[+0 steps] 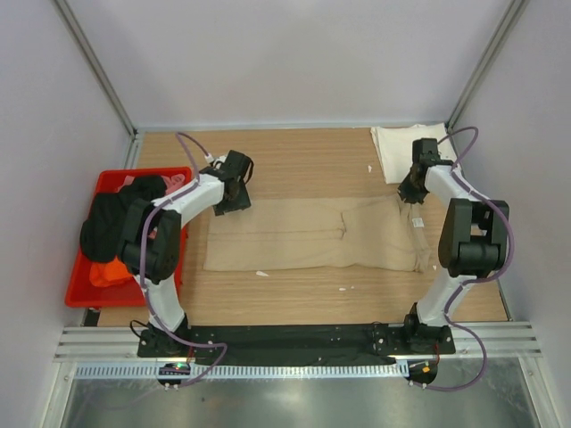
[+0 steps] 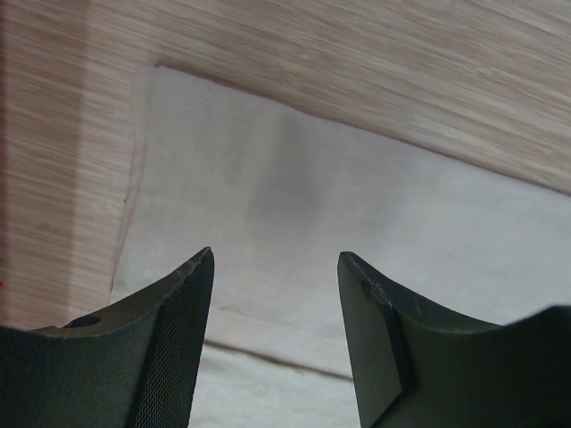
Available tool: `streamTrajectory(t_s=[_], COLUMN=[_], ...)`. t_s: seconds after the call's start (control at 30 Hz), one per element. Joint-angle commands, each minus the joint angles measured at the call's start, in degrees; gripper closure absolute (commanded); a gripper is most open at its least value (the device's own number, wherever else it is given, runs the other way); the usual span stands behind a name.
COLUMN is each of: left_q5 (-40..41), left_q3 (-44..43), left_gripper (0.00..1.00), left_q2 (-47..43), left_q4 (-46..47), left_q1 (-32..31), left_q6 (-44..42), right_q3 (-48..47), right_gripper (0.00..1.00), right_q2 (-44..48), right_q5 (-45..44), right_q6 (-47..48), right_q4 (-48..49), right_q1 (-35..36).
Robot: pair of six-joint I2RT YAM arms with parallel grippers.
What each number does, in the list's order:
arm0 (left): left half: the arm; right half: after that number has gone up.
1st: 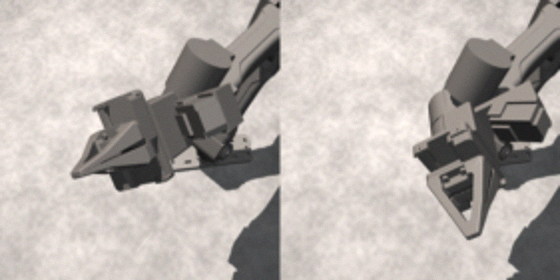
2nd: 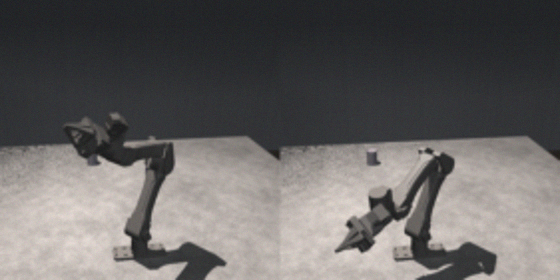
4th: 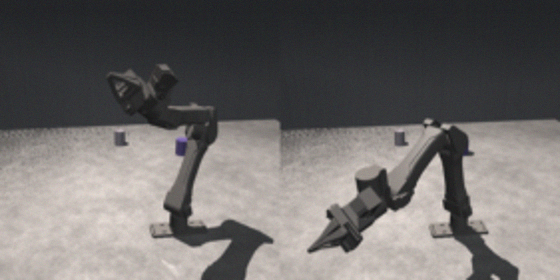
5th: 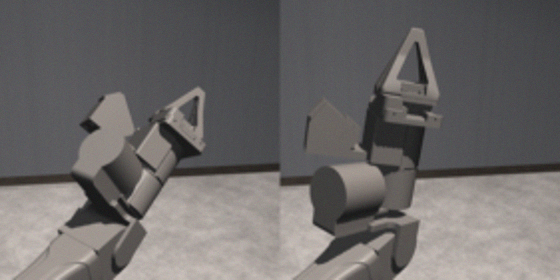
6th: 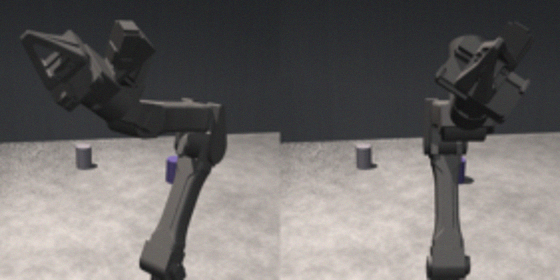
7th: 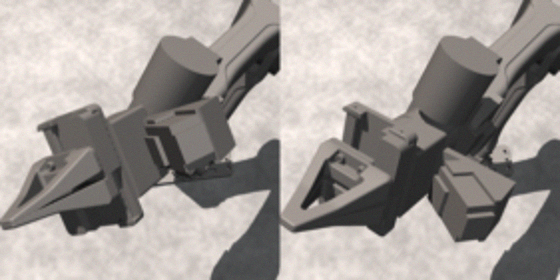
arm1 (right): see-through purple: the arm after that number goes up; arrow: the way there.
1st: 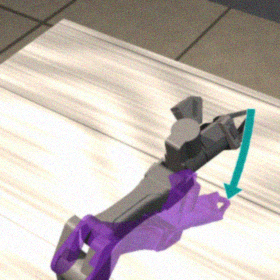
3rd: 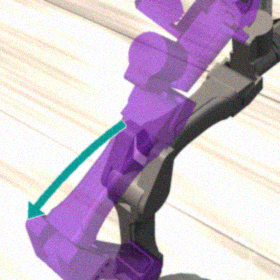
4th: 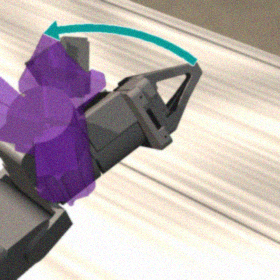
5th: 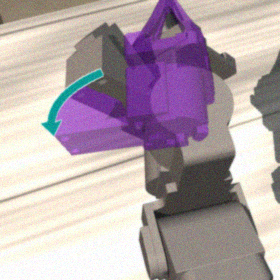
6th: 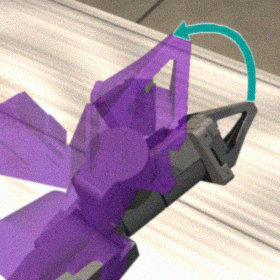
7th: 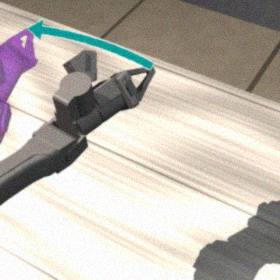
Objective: Fold and stack the t-shirts
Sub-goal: Fold the tshirt
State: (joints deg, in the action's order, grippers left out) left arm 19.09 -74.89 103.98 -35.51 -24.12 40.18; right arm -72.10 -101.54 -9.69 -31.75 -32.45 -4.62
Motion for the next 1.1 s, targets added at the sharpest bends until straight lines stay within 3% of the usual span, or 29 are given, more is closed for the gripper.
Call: streamTrajectory(t_s=[0.0, 0.27, 0.67, 0.83, 0.9, 1.0, 1.07], left_q5=[1.12, 4.81, 6.66, 3.24, 1.57, -5.54, -15.55], left_q3=[-2.36, -2.89, -7.19, -8.86, -9.39, -9.05, -6.07], left_gripper=[0.41, 0.41, 0.39, 0.39, 0.39, 0.39, 0.4], left_q2=[2.97, 11.94, 9.75, 5.8, 1.85, -4.83, -10.01], left_q4=[1.32, -0.79, -4.74, -5.53, -5.45, -4.32, -2.3], left_q1=[1.96, 4.52, 4.78, 4.87, 4.87, 4.78, 4.78], left_q6=[-2.04, -0.37, 0.77, -1.77, -4.58, -8.27, -11.0], right_q3=[-3.31, 0.02, -4.37, -9.1, -11.82, -17.89, -18.44], right_gripper=[0.87, 0.87, 0.77, 0.76, 0.73, 0.64, 0.6], right_q2=[-1.73, -6.56, -8.94, -10.18, -9.03, -7.72, -5.26], right_q5=[-2.42, -8.15, -3.33, -1.11, -3.12, -6.21, -5.08], right_q6=[0.81, 0.19, 0.63, 0.11, -1.29, -8.05, -12.98], right_q4=[3.88, 11.53, 10.29, 5.74, -0.99, -12.85, -16.58], right_q1=[-0.21, -1.18, -1.44, -1.35, -1.44, -1.44, -1.27])
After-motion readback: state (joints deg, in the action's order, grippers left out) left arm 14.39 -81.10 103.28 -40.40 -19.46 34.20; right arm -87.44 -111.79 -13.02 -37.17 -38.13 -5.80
